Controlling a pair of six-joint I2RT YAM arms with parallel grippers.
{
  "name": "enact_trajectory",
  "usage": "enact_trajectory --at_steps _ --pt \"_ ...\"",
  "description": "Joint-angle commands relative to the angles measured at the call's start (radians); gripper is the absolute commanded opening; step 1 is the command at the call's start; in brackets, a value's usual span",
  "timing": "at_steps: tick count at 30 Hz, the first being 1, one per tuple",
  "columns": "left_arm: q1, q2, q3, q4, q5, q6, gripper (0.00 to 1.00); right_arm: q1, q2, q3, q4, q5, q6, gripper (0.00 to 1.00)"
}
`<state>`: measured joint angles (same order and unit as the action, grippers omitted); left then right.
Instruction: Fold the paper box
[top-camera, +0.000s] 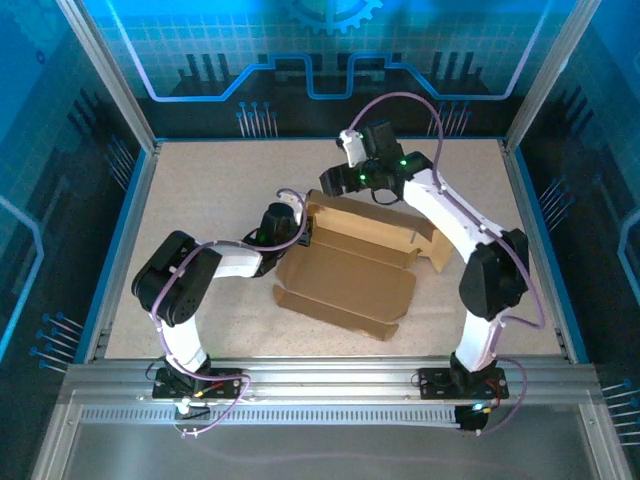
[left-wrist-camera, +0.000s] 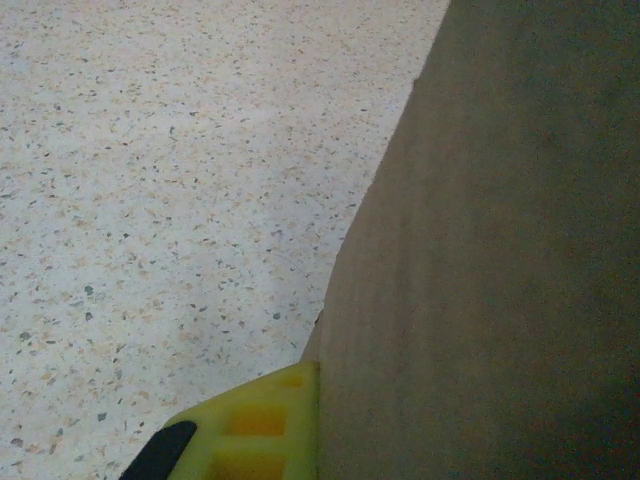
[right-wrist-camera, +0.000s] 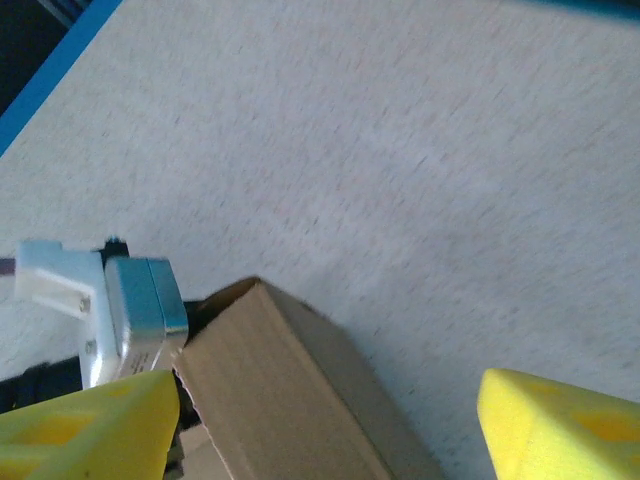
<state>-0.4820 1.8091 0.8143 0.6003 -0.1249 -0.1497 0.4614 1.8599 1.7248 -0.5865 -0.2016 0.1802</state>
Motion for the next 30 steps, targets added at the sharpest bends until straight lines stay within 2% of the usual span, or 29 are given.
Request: enact_trajectory --at_steps 1,5,10,18,23,30 --pt "-0.01 0.01 -0.01 0.016 -0.002 0.039 0.02 -0.039 0.059 0.088 -0.128 -0.238 -0.029 0.76" --pt "-0.01 0.021 0.005 -0.001 0.016 0.049 0.04 -0.046 0.138 0.148 -0.19 -0.311 -0.078 0.71" --pt "-0.009 0.03 0.02 -0.023 0.016 0.057 0.04 -0.045 0.202 0.187 -0.207 -0.337 -0.08 0.67" --pt "-0.009 0.062 0.05 -0.016 0.032 -0.023 0.07 -0.041 0.253 0.174 -0.225 -0.275 -0.064 0.59" --pt "-0.009 0.082 0.067 -0.011 0.027 -0.076 0.22 -0.035 0.254 0.159 -0.233 -0.22 -0.051 0.56" --pt "-0.009 0.076 0.045 0.026 0.002 -0.118 0.29 -0.034 0.249 0.144 -0.23 -0.204 -0.034 0.53"
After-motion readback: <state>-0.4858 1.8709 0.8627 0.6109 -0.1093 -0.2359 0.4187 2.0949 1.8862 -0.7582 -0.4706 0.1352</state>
